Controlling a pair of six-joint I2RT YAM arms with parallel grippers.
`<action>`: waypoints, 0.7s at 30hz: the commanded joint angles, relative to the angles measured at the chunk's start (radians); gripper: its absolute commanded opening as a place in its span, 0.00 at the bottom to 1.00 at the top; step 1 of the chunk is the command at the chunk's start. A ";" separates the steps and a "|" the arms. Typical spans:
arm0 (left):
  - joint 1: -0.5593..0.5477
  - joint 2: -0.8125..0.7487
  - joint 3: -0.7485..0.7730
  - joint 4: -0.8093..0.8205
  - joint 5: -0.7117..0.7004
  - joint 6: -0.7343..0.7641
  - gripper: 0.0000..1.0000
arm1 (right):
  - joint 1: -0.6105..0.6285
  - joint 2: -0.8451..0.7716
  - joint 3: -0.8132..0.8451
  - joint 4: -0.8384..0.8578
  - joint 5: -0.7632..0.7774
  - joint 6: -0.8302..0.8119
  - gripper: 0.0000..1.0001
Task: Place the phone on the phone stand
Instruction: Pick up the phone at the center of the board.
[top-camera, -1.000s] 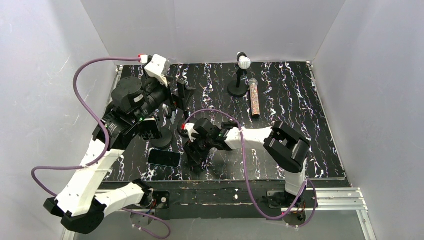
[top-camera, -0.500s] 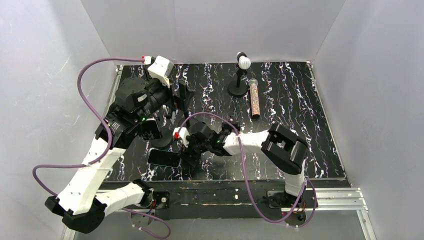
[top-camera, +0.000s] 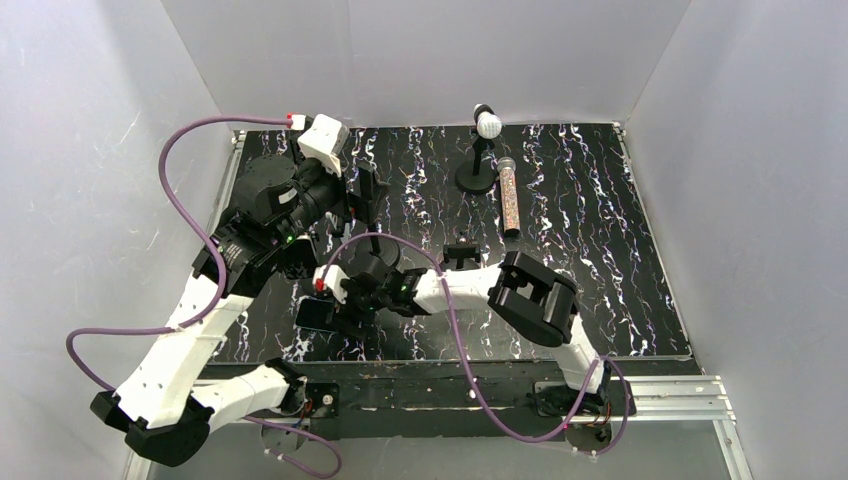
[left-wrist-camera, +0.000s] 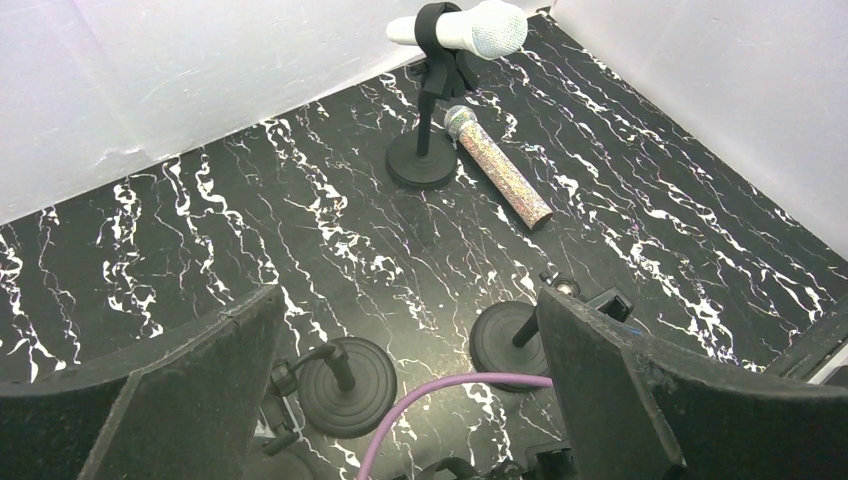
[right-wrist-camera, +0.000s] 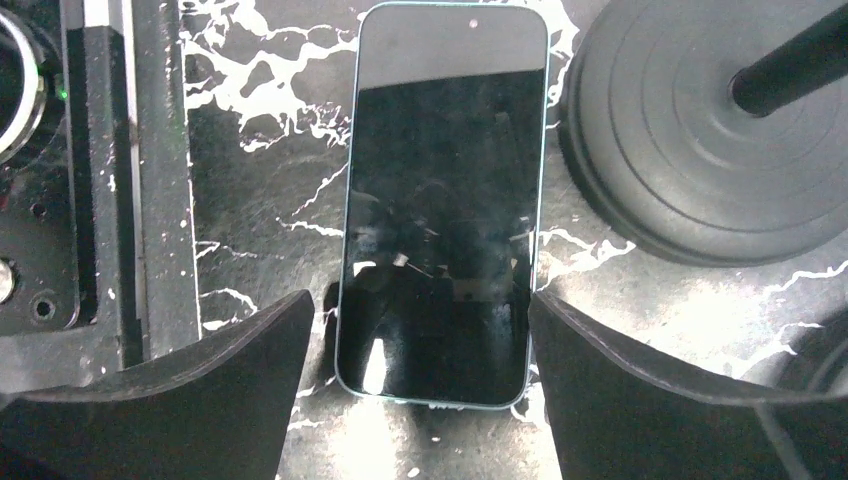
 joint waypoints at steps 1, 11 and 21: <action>0.006 -0.008 -0.005 -0.003 -0.007 0.014 0.98 | 0.011 0.037 0.087 -0.068 0.064 -0.038 0.87; 0.006 -0.011 -0.003 -0.003 -0.009 0.016 0.98 | 0.034 0.102 0.177 -0.258 0.057 -0.080 0.84; 0.006 -0.028 0.005 0.002 -0.021 0.011 0.98 | 0.039 0.035 0.064 -0.306 0.129 -0.103 0.53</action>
